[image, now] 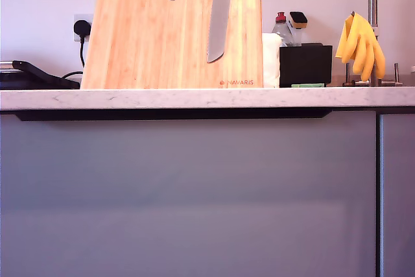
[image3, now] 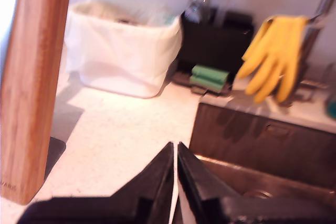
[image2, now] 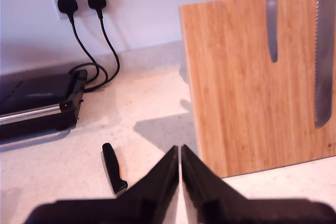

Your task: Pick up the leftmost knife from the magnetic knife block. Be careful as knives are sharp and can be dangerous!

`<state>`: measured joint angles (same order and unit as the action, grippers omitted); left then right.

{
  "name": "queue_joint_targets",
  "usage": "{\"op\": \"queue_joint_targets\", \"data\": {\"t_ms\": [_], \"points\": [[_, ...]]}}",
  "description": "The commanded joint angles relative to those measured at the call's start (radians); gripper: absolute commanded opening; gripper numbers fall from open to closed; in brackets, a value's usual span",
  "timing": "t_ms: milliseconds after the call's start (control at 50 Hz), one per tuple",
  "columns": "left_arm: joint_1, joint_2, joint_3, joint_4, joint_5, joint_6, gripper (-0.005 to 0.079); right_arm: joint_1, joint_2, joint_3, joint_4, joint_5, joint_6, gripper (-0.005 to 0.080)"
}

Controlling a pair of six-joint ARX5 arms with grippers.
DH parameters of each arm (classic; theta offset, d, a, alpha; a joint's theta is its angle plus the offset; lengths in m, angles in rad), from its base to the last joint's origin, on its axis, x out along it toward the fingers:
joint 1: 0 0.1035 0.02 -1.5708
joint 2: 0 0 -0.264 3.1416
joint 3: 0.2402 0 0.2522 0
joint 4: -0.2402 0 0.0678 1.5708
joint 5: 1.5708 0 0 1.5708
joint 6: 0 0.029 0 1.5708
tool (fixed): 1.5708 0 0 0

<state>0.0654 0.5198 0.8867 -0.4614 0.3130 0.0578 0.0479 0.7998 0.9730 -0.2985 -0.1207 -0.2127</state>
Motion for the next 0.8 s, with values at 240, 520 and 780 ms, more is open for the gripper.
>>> {"op": "queue_joint_targets", "data": {"t_ms": [240, 520, 780], "points": [[-0.003, -0.174, -0.18, 0.04, -0.067, -0.034, -0.0018, 0.026, -0.272, -0.297, 0.01, 0.05, -0.001, -0.0005], [-0.013, -0.346, -0.327, 0.048, -0.15, -0.059, -0.0018, 0.029, -0.536, -0.47, -0.018, 0.079, 0.031, -0.0005], [-0.013, -0.465, -0.397, -0.004, -0.149, -0.113, -0.0018, 0.037, -0.68, -0.504, -0.142, 0.079, 0.054, -0.0005]]}}
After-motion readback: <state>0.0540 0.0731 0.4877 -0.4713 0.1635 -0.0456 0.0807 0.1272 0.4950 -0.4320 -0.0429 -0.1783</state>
